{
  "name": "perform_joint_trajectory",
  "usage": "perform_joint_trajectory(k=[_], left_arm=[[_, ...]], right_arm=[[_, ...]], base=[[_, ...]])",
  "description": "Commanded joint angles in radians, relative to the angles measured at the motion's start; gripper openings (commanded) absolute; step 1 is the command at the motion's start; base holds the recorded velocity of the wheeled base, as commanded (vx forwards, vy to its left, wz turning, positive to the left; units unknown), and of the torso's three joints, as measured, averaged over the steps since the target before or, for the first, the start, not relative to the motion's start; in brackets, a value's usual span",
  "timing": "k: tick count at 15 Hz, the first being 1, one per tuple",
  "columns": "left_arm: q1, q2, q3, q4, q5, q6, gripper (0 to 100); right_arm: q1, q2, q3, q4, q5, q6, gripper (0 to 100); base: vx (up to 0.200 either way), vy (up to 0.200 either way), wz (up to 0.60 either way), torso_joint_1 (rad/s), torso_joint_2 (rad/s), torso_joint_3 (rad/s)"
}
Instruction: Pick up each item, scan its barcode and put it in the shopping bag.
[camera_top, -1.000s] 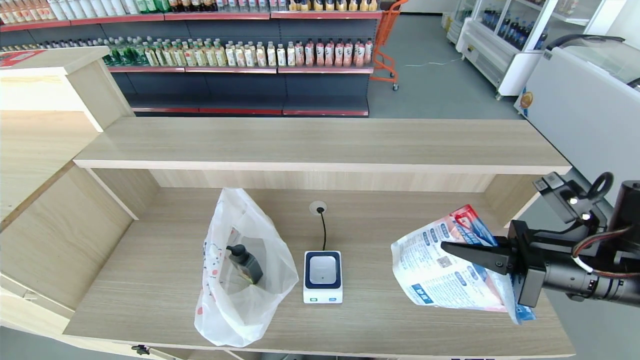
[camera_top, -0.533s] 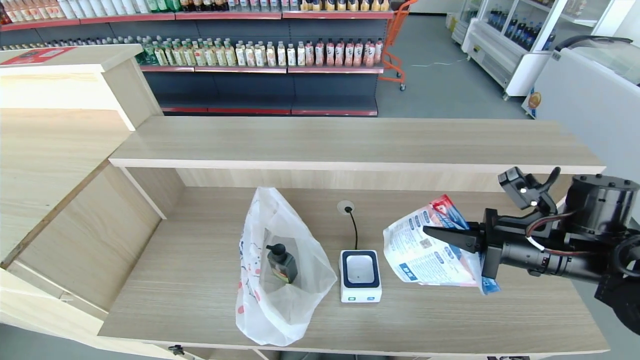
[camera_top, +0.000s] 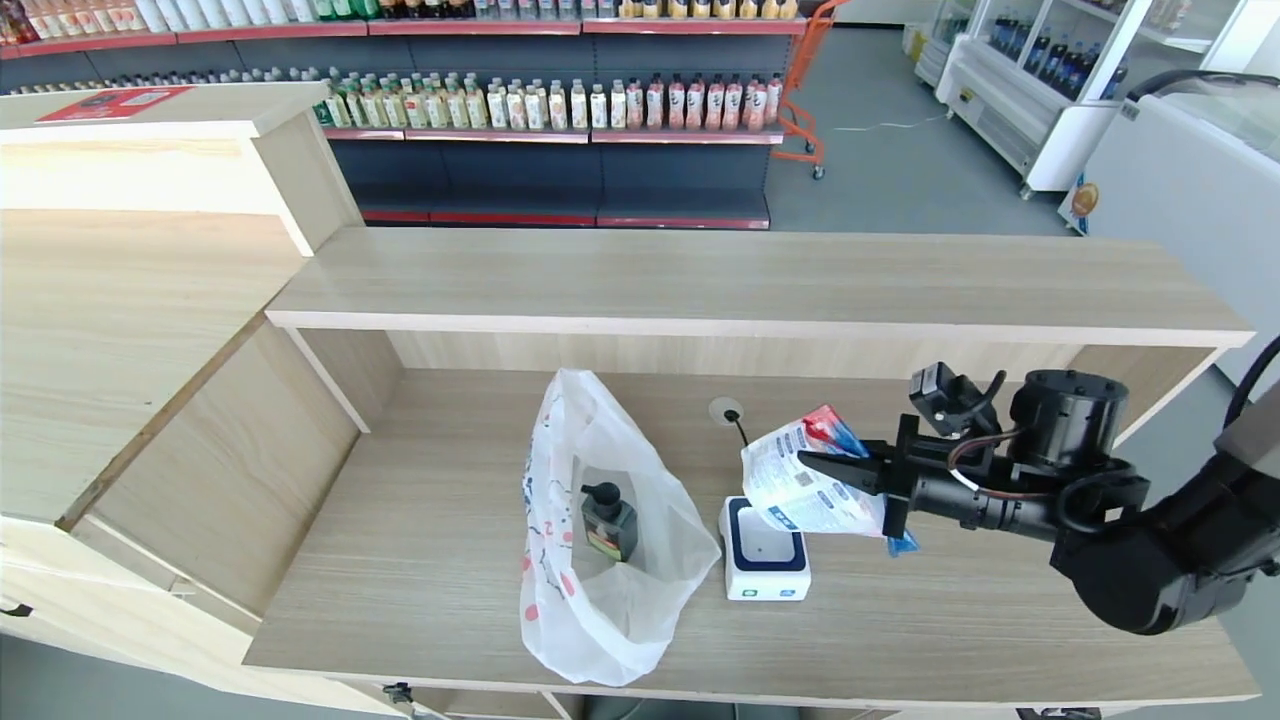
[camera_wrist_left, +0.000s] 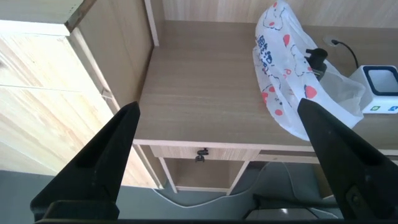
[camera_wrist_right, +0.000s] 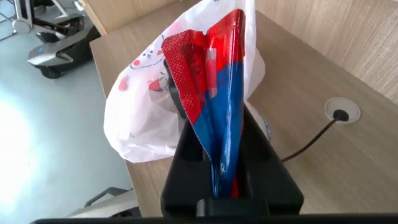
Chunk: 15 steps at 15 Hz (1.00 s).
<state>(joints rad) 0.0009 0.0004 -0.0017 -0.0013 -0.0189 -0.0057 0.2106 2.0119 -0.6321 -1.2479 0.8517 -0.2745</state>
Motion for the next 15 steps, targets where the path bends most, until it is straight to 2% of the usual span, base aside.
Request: perform_joint_trajectory(k=[1,7,12,15], left_arm=[[-0.001,0.0,0.0,0.0,0.001,0.0,100],[-0.001,0.0,0.0,0.0,0.001,0.0,100],[-0.001,0.0,0.0,0.0,0.001,0.0,100],[-0.001,0.0,0.0,0.0,0.001,0.0,100]], right_arm=[[0.003,0.172,-0.018,-0.14,0.007,-0.035,0],[0.004,0.321,-0.077,-0.249,0.017,-0.15,0],[0.029,0.387,-0.172,-0.268,0.032,-0.163,0],[0.041,0.384,-0.181,-0.266,0.029,-0.167,0]], base=[[0.0,0.0,0.0,0.0,0.0,0.0],[0.0,0.0,0.0,0.0,0.0,0.0],[0.0,0.0,0.0,0.0,0.0,0.0],[0.0,0.0,0.0,0.0,0.0,0.0]])
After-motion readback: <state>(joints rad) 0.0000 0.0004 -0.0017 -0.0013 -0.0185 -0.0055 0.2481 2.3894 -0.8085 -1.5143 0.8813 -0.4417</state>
